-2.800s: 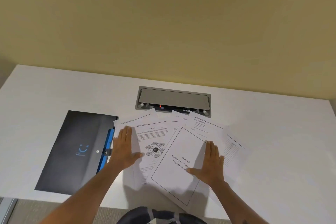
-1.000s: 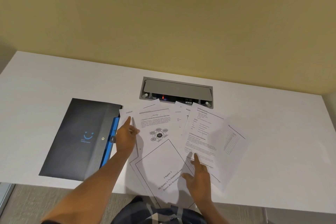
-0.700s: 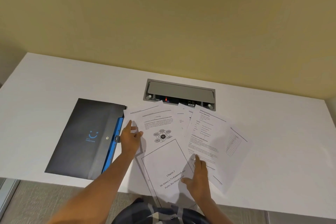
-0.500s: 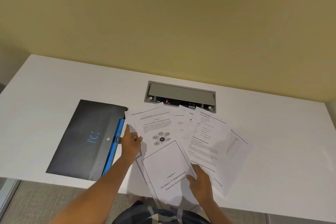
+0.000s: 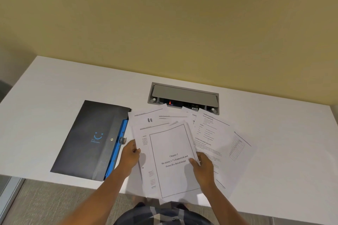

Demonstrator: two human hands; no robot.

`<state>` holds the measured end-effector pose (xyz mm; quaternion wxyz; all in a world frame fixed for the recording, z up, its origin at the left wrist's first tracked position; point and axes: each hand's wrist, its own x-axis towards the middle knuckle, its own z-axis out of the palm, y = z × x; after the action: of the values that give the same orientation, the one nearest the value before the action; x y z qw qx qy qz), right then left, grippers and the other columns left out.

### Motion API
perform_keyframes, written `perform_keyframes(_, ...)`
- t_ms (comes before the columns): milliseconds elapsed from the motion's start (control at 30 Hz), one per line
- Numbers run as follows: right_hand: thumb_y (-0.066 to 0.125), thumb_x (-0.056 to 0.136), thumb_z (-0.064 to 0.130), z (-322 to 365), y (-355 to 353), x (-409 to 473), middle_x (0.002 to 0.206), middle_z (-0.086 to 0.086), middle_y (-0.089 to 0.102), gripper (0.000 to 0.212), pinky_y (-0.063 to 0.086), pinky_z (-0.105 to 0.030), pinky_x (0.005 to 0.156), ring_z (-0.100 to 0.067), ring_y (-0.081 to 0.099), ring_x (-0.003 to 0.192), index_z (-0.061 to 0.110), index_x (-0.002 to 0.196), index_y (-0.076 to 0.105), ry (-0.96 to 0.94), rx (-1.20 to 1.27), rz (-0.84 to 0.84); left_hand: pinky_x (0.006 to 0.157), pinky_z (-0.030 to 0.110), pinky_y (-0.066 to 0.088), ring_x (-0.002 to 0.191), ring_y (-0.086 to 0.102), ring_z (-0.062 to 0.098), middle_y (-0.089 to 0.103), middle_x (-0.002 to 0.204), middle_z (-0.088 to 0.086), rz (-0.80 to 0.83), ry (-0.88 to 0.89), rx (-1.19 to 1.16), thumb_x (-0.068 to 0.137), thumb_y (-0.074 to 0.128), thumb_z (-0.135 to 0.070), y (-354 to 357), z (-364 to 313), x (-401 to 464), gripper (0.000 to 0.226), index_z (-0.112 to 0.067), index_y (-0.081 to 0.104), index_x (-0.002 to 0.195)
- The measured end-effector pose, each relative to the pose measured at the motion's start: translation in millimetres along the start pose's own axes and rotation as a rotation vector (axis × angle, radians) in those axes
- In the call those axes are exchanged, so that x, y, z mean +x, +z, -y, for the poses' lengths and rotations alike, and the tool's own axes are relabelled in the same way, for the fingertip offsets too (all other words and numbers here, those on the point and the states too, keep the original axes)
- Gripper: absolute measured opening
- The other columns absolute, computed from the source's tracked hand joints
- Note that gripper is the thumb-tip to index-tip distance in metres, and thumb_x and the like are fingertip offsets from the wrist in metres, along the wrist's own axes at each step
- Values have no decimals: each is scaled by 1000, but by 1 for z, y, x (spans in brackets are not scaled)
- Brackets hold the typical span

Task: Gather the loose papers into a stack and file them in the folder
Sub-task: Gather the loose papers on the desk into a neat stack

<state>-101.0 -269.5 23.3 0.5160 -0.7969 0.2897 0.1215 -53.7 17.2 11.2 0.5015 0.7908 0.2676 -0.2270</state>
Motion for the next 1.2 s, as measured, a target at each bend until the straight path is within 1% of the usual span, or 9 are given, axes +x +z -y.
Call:
perform_keyframes(167,74,93,7,14,26,1,104,23,66,28,52,-15,84,1,63,95,28,109,65,-25,4,62,95,32,46,109,58,20,62,121,0,15,-66,-67,106,44,-7,3,7,-11,31,-16,55,133)
perform_keyframes(300,72,94,6,12,44,1,105,23,65,34,56,-31,96,5,62,96,29,117,62,7,-5,81,94,35,48,110,58,22,61,118,0,1,-122,-197,109,41,-28,6,6,-20,19,-22,54,122)
perform_keyframes(367,72,94,6,11,49,0,105,24,65,36,58,-33,97,5,63,96,31,118,61,16,-4,95,86,32,50,100,60,22,63,103,1,-18,-124,-222,105,49,-35,9,7,-21,19,-18,56,111)
perform_keyframes(500,70,94,6,10,49,0,108,27,63,37,58,-38,100,2,64,100,28,124,63,5,-5,163,71,25,48,90,62,20,65,97,4,-48,-125,-249,98,65,-25,13,8,-25,22,-9,59,112)
perform_keyframes(667,71,94,15,5,30,0,107,22,69,31,53,-14,84,-1,68,99,32,120,64,-77,-79,205,87,36,49,107,61,26,65,113,7,-44,-164,-270,101,59,-19,19,4,-30,22,-10,57,121)
perform_keyframes(733,73,93,12,-5,14,2,97,12,74,32,56,-12,75,-1,71,91,32,117,66,-125,-114,156,96,42,51,117,59,31,62,127,12,-64,-150,-222,102,58,-20,21,3,-32,27,-10,54,128)
perform_keyframes(833,74,92,9,-29,-19,10,99,9,73,38,56,-10,79,-2,70,93,36,118,65,-200,-242,58,106,51,48,132,54,41,57,142,17,-117,-110,-105,102,58,-22,24,4,-32,42,-4,48,140)
perform_keyframes(1000,77,89,27,-56,-88,45,126,-2,70,47,56,-41,100,-26,64,120,18,134,64,-72,-405,-111,101,57,52,124,61,43,60,140,17,-178,-61,-100,102,58,-26,24,-1,-36,44,-7,48,140)
perform_keyframes(1200,85,79,41,-27,-140,87,153,-8,48,89,45,-52,109,-32,41,143,13,152,44,-63,-525,-102,94,50,55,114,64,35,66,120,8,-196,-61,-240,102,58,-25,25,-11,-41,30,-16,54,131)
